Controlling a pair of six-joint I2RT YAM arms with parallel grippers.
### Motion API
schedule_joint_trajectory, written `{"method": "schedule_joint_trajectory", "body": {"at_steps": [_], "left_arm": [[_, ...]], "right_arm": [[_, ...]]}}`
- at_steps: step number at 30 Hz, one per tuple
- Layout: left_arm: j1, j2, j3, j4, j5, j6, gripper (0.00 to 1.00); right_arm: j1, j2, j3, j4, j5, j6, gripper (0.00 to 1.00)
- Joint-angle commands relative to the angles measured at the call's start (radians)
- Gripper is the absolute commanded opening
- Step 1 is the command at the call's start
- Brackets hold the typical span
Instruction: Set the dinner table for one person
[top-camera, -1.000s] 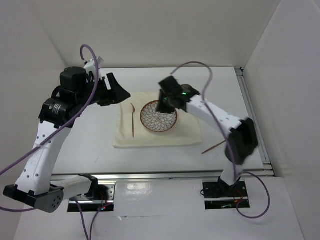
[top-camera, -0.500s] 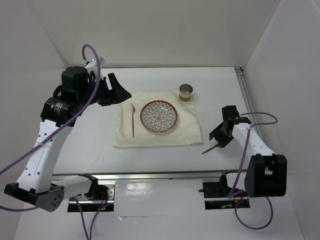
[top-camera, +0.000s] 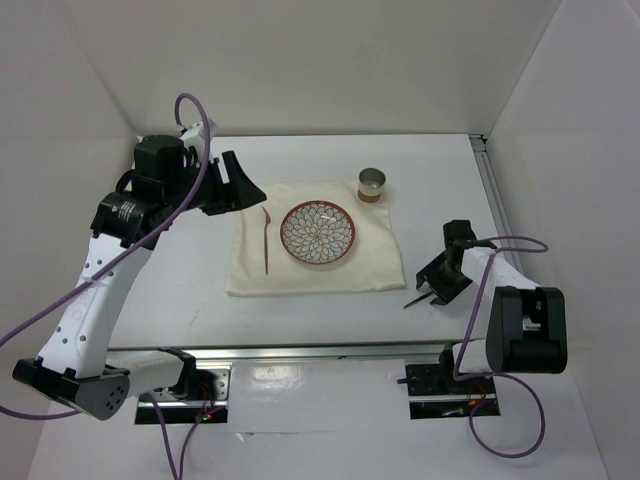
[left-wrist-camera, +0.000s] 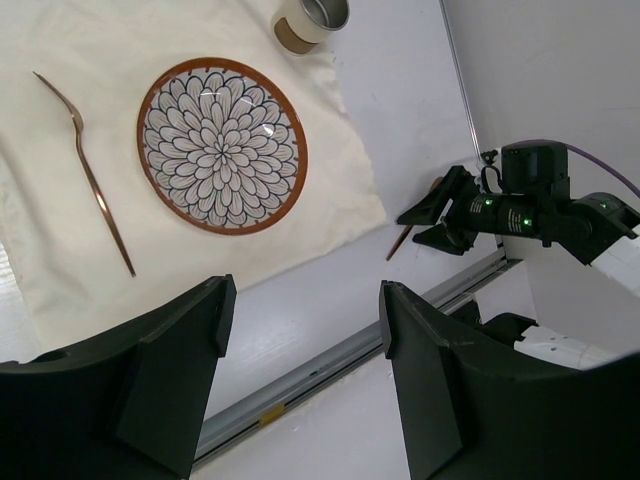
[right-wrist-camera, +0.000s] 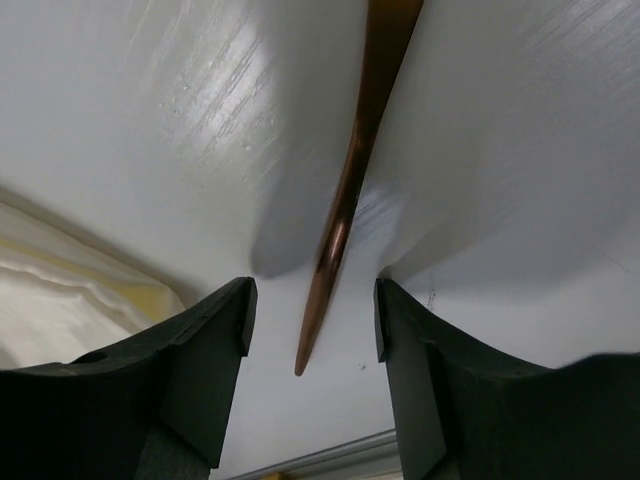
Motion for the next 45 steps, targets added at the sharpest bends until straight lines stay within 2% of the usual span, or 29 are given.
{"method": "schedule_joint_trajectory", "body": {"at_steps": [1,5,12,13,18,26,30,32,35,37,45], "left_arm": [[0.005,0.005,0.005,0.047,0.011,0.016,0.76],[0.005,0.005,0.005,0.047,0.011,0.016,0.76],[0.005,0.015,-0.004,0.047,0.011,0.016,0.76],[0.005,0.015,-0.004,0.047,0.011,0.016,0.76],[0.005,0.015,-0.004,0.047,0.011,0.016,0.76],[0.005,0.024,-0.004,0.056,0.011,0.016,0.76],[0.005,0.044,0.014,0.056,0.011,0.016,0.76],[0.005,0.044,0.014,0.056,0.011,0.016,0.76],[0.005,0.044,0.014,0.056,0.002,0.016,0.76],[0.005,0.044,0.014,0.056,0.002,0.016,0.76],[0.005,0.035,0.014,0.038,-0.007,0.016,0.76]], "right_arm": [[-0.022,0.014,-0.032,0.078,0.011,-0.001,0.58],[-0.031,0.057,-0.006,0.088,0.035,-0.01,0.5],[-0.05,0.132,0.023,0.1,0.063,-0.019,0.28],[-0.05,0.132,0.032,0.109,0.063,-0.019,0.2],[-0.05,0.157,0.072,0.108,0.072,-0.042,0.0],[0.016,0.075,0.2,0.058,0.131,-0.174,0.0],[0.142,0.057,0.314,0.003,0.16,-0.237,0.0],[0.185,0.057,0.347,-0.006,0.125,-0.296,0.0],[0.269,0.106,0.404,0.015,-0.013,-0.37,0.0],[0.332,0.171,0.463,0.003,-0.049,-0.399,0.0],[0.374,0.368,0.586,0.006,-0.141,-0.466,0.0]]}}
